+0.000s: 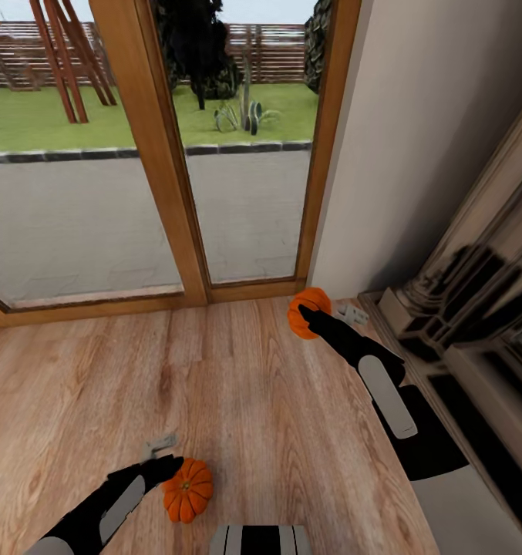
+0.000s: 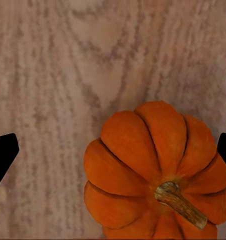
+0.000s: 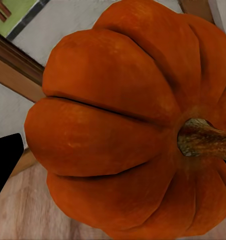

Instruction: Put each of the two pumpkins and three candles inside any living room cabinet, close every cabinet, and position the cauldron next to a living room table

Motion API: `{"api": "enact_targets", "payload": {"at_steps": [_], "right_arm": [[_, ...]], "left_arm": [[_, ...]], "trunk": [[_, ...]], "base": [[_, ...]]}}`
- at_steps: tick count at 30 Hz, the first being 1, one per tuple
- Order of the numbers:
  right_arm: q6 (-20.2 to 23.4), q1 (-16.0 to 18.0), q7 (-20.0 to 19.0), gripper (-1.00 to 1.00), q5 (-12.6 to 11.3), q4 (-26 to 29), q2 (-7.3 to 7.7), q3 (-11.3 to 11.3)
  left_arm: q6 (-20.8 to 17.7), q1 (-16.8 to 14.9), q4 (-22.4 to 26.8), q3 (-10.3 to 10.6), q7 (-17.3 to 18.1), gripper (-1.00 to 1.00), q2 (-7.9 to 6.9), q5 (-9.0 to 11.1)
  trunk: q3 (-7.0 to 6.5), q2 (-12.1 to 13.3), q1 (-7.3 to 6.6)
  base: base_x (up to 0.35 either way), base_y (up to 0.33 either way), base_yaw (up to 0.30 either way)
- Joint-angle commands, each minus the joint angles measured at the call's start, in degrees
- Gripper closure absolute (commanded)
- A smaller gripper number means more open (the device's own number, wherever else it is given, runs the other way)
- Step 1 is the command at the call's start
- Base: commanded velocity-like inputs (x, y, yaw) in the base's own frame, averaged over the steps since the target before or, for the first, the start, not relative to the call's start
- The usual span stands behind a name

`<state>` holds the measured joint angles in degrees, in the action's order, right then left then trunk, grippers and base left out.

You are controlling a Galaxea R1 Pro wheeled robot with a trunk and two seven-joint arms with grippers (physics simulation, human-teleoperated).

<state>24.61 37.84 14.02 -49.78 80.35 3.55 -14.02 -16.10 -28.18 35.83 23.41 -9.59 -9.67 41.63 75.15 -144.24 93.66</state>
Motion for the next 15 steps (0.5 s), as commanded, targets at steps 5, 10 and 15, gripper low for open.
{"api": "enact_targets", "payload": {"at_steps": [5, 10, 15], "right_arm": [[0.0, 0.04, 0.52, 1.0, -0.76, 0.13, 0.22, -0.13], [0.0, 0.04, 0.49, 1.0, -0.68, 0.15, 0.23, -0.13], [0.0, 0.02, 0.48, 1.0, -0.67, 0.36, 0.34, -0.13]], "left_arm": [[-0.24, -0.03, 0.12, 0.14, -0.12, -1.0, -1.3, -6.42], [-1.13, -0.03, 0.11, 0.89, 0.02, -1.0, -1.53, -7.24], [-5.61, -0.03, 0.34, 3.5, 0.01, -1.0, -0.92, -11.38]], "trunk": [[0.05, -0.02, -0.01], [0.05, -0.02, -0.01], [0.05, -0.02, -0.01]], "base": [[0.0, 0.0, 0.0], [0.0, 0.0, 0.0], [0.0, 0.0, 0.0]]}}
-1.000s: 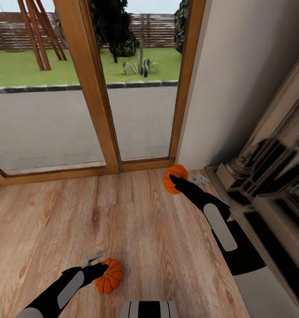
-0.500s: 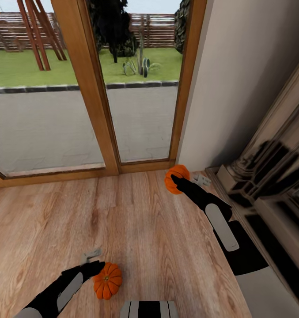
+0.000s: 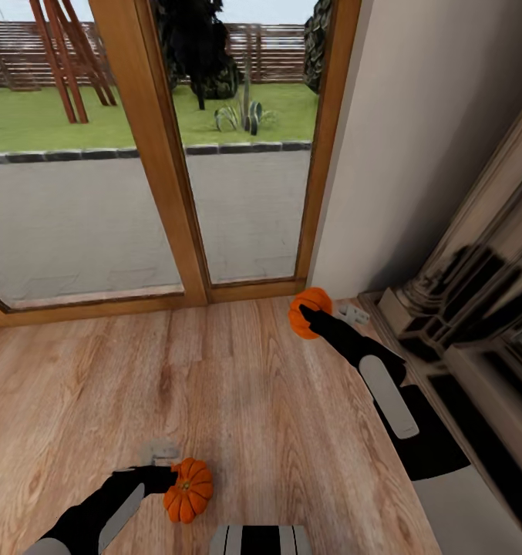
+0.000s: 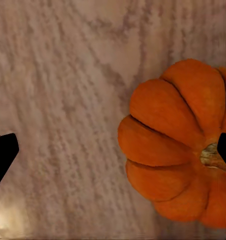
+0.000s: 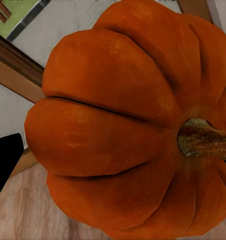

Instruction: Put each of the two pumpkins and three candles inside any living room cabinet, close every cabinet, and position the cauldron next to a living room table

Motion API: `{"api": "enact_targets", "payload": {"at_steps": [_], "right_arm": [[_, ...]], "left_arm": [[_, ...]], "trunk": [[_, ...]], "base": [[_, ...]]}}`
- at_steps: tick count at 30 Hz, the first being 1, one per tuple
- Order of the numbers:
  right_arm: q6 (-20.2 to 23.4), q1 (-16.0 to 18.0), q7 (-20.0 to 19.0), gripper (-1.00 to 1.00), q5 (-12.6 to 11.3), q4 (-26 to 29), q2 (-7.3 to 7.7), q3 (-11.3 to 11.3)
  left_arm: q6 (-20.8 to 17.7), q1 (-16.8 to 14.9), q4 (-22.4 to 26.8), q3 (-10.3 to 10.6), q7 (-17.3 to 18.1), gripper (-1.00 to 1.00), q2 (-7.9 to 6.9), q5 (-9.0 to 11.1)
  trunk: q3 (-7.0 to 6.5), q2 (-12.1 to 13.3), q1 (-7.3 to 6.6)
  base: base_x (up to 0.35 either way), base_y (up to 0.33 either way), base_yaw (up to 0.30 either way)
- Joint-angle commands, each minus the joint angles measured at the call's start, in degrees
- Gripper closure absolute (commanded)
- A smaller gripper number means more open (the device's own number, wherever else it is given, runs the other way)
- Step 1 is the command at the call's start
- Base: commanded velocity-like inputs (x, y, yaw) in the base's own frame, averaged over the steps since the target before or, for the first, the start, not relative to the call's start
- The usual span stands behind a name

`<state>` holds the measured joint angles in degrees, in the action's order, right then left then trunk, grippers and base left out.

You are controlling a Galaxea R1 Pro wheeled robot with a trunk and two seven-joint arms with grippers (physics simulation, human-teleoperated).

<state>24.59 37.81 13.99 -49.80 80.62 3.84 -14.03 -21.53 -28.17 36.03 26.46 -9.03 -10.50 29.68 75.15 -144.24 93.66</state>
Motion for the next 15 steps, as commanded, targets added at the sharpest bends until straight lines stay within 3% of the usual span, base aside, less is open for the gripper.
{"api": "enact_targets", "payload": {"at_steps": [1, 9, 15], "right_arm": [[0.02, 0.03, 0.51, 1.0, -0.65, 0.14, 0.12, -0.12], [0.02, -0.02, 0.51, 1.0, -0.66, 0.33, 0.98, -0.13], [0.02, -0.02, 0.51, 1.0, -0.69, 0.35, 1.0, -0.19]], "left_arm": [[-0.39, -0.04, 0.16, 0.61, -0.55, -1.0, 0.04, 0.37], [-1.08, -0.04, 0.57, 1.39, -0.2, -1.0, 1.8, -0.49], [-0.97, -0.04, 1.22, 1.35, 4.07, -1.0, 1.88, -0.59]], "trunk": [[0.05, -0.02, -0.01], [0.05, -0.02, -0.01], [0.05, -0.02, -0.01]], "base": [[0.0, 0.0, 0.0], [0.0, 0.0, 0.0], [0.0, 0.0, 0.0]]}}
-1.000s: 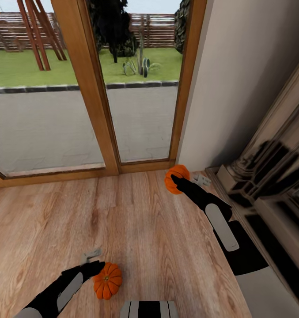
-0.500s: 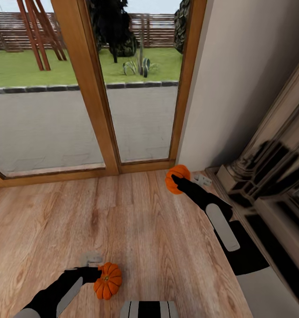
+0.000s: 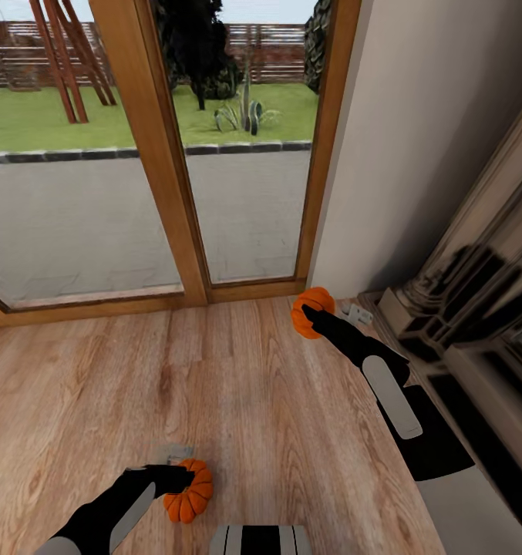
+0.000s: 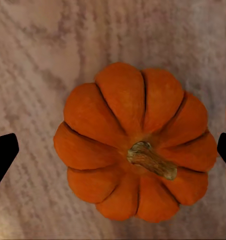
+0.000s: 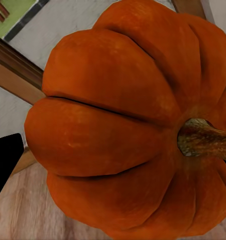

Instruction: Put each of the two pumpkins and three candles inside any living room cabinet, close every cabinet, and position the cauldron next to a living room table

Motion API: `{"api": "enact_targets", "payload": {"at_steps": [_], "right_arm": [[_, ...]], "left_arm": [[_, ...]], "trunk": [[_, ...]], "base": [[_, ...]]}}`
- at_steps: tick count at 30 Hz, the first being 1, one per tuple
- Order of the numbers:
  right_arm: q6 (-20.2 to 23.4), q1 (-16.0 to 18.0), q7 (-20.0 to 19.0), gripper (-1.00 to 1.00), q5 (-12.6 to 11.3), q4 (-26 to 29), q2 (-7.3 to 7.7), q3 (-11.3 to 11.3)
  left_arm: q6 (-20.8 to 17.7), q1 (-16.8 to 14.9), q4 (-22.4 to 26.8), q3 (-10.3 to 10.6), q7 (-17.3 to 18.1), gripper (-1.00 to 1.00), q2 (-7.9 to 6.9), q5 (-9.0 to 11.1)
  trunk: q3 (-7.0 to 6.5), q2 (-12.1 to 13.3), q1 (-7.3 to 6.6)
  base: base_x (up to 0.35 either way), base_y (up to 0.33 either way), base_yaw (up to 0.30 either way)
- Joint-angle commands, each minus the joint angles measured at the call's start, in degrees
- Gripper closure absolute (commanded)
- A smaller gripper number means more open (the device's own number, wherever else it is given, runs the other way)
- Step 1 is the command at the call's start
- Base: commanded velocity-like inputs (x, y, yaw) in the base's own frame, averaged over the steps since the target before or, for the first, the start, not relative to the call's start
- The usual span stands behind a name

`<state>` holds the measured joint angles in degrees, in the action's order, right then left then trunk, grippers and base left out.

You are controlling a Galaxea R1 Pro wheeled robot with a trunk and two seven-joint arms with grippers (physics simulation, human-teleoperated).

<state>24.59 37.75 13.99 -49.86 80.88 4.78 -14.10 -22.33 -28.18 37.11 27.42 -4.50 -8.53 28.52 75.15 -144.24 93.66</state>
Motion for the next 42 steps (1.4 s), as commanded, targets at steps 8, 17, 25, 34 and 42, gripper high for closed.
{"api": "enact_targets", "payload": {"at_steps": [8, 17, 25, 34, 42], "right_arm": [[0.02, 0.01, 0.51, 1.0, -0.66, 0.3, 0.08, -0.1], [0.02, -0.12, 0.51, 1.0, -0.68, 0.35, 0.13, -0.1], [0.02, -0.22, 0.51, 1.0, -0.67, 0.42, 0.21, -0.14], [0.02, -0.22, 0.47, 1.0, -0.66, 0.45, 0.31, -0.05], [0.02, -0.3, 0.26, 1.0, -0.61, 1.26, 0.32, -0.05]], "left_arm": [[-0.25, -0.03, 1.79, 0.46, -0.08, -1.0, 0.17, 0.57], [-0.34, -0.03, 1.9, 0.52, -0.07, -1.0, 0.35, 0.57], [-0.34, -0.03, 1.87, 0.47, -0.15, -1.0, 0.28, 0.57], [-0.43, -0.03, 1.91, 0.44, -0.2, -1.0, 0.35, 0.57], [-0.43, -0.03, 1.96, 0.4, -0.25, -1.0, 0.3, 0.57]], "trunk": [[0.05, -0.02, -0.01], [1.15, -0.09, 0.12], [2.93, -0.19, 0.32], [3.81, -0.25, 0.43], [4.7, -0.3, 0.53]], "base": [[0.0, 0.0, 0.0], [0.0, 0.0, 0.0], [0.0, 0.0, 0.0], [0.0, 0.0, 0.0], [0.0, 0.0, 0.0]]}}
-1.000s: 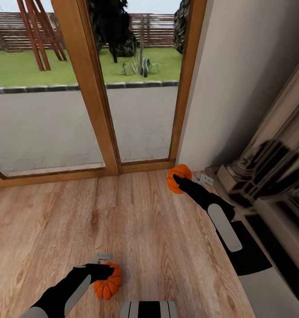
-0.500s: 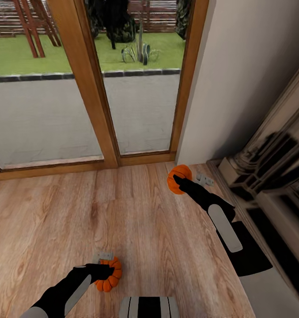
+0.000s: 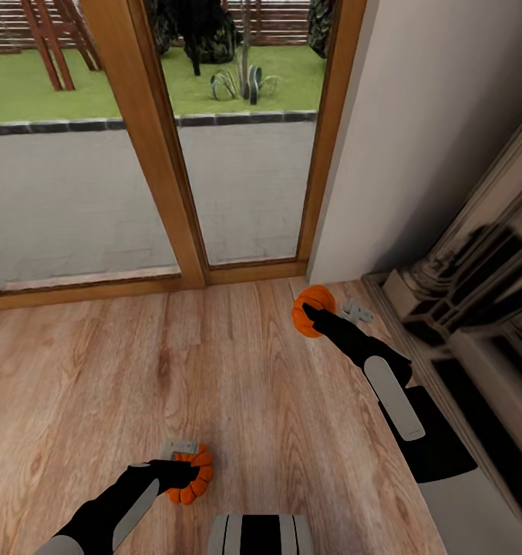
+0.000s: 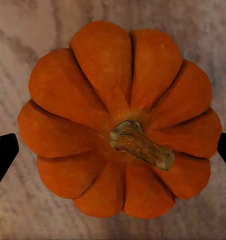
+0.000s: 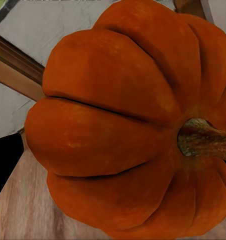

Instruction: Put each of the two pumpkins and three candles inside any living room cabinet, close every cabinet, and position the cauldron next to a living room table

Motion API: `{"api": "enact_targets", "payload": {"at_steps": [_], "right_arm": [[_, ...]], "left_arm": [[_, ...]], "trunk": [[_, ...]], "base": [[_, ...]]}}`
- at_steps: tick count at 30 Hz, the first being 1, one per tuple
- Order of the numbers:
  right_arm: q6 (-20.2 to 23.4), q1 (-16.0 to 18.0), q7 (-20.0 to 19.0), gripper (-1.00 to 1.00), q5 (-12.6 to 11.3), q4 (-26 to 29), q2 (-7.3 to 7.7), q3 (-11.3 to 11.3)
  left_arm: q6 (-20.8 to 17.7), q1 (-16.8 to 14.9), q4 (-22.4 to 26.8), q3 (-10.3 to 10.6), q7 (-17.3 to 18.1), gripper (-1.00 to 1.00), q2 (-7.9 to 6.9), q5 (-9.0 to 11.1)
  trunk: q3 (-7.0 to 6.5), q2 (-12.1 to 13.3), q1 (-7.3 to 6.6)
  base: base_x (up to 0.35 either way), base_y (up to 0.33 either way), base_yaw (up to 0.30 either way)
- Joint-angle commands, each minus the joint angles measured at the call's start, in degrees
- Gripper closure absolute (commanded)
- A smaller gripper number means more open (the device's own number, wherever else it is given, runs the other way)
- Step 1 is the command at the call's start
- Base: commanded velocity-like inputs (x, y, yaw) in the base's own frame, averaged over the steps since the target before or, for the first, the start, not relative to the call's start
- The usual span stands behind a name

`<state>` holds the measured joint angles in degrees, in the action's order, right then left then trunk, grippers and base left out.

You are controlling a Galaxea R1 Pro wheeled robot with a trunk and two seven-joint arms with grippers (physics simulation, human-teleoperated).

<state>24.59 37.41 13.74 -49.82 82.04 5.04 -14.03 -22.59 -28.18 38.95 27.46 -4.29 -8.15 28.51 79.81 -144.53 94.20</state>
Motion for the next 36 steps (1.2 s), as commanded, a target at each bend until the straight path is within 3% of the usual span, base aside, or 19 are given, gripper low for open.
{"api": "enact_targets", "payload": {"at_steps": [1, 36], "right_arm": [[0.02, 0.04, 0.51, 1.0, -0.64, 0.11, 0.05, -0.12], [0.02, 0.03, 0.47, 1.0, -0.65, -0.05, 0.05, -0.14]], "left_arm": [[-0.17, -0.03, 0.14, 0.34, -0.45, -1.0, -0.09, 0.57], [0.18, -0.03, 0.16, 0.15, -0.66, -1.0, -0.2, 0.48]], "trunk": [[0.04, -0.02, -0.01], [0.48, -0.05, 0.04]], "base": [[0.0, 0.0, 0.0], [0.0, 0.0, 0.0]]}}
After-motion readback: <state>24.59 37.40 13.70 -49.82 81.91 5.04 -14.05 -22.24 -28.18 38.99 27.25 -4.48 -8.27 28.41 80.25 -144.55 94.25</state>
